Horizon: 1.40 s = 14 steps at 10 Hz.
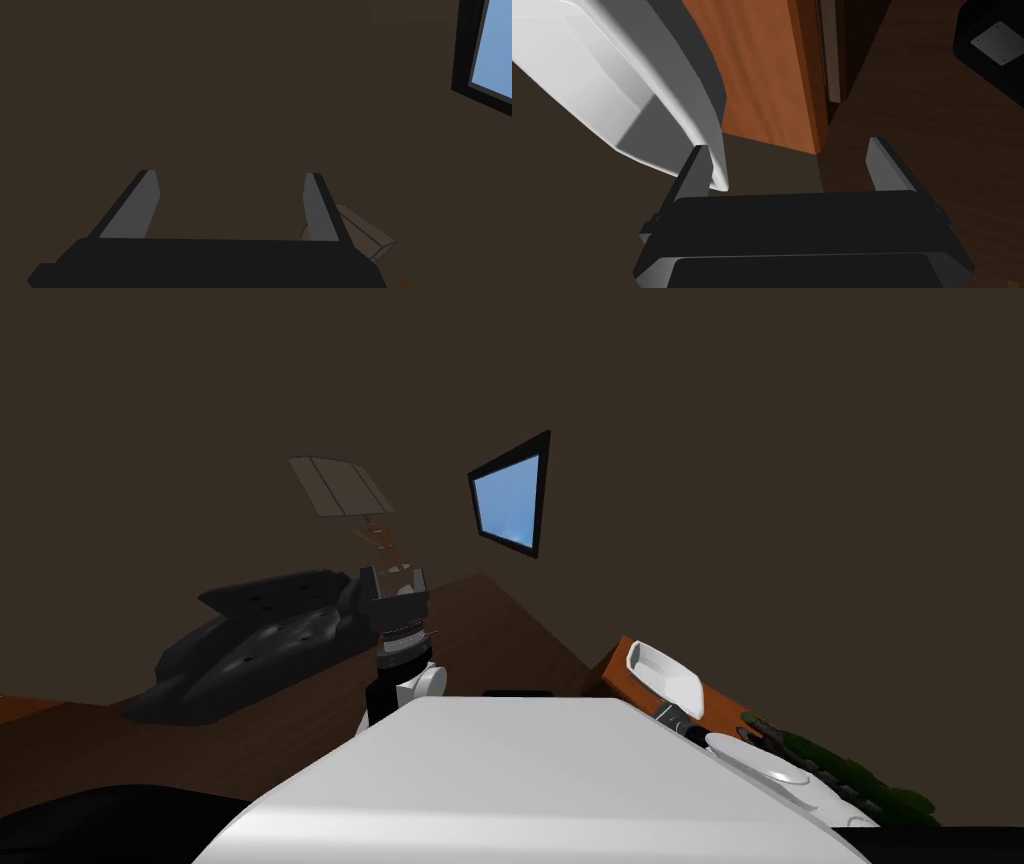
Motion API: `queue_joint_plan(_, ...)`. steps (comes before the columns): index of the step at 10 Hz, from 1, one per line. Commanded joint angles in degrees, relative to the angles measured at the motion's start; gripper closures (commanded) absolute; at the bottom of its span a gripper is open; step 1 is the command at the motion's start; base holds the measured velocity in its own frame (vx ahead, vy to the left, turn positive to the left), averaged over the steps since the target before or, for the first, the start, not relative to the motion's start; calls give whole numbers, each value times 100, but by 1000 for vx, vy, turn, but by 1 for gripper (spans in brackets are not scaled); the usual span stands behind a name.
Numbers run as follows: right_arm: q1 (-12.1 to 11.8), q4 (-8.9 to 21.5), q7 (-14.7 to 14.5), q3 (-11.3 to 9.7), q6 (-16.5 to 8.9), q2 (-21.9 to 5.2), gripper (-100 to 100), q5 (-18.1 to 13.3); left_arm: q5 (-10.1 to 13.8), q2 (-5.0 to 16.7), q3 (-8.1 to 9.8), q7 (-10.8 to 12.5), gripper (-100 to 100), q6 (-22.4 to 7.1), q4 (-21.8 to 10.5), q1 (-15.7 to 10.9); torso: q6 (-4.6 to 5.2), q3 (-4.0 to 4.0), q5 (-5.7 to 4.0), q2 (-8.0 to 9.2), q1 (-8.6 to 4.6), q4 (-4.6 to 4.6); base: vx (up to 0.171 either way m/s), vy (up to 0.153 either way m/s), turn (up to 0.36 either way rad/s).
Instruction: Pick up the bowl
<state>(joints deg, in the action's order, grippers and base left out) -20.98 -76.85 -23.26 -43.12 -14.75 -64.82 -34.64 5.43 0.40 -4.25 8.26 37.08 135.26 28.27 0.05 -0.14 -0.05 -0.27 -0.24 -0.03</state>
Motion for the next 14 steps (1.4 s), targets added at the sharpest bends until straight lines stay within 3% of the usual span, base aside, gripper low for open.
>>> queue_joint_plan(1,6,200,-91,-76,-118,-91,-100,-80,0,0,0,0,0,0,0,0,0,0,0,0,0,0,82,-51,266)
queue_joint_plan(5,-80,538,-215,-245,-196,-28,-100,-197,0,1,1,0,0,0,0,1,2,-12,-6,-20,-18,-5,89,-88,157)
queue_joint_plan(6,-100,400,-194,-210,-235,-134,-100,-155,0,0,1,0,0,0,0,1,1,-9,-6,-14,-15,-4,28,-41,38)
queue_joint_plan(7,-102,402,-200,-217,-239,-134,0,-153,0,0,0,0,0,0,0,1,5,-1,-3,0,2,-1,6,-9,-4)
queue_joint_plan(8,-49,548,-235,-205,-263,45,-100,-182,0,0,0,0,0,0,0,0,5,5,1,10,15,1,1,-30,58)
queue_joint_plan(10,3,694,-272,-194,-287,224,-100,-210,0,0,0,0,0,0,0,0,4,10,-2,18,3,4,-12,-58,69)
queue_joint_plan(11,-19,657,-254,-187,-273,174,-100,-217,0,0,0,0,0,0,0,0,5,12,-3,21,0,4,-6,-25,15)
queue_joint_plan(12,-17,670,-254,-182,-269,185,100,-224,0,0,0,0,0,0,0,0,6,11,0,20,11,4,-1,-5,-2)
queue_joint_plan(14,-36,672,-265,-206,-253,186,100,-227,0,0,0,0,0,0,0,0,9,18,8,19,23,18,-3,1,2)
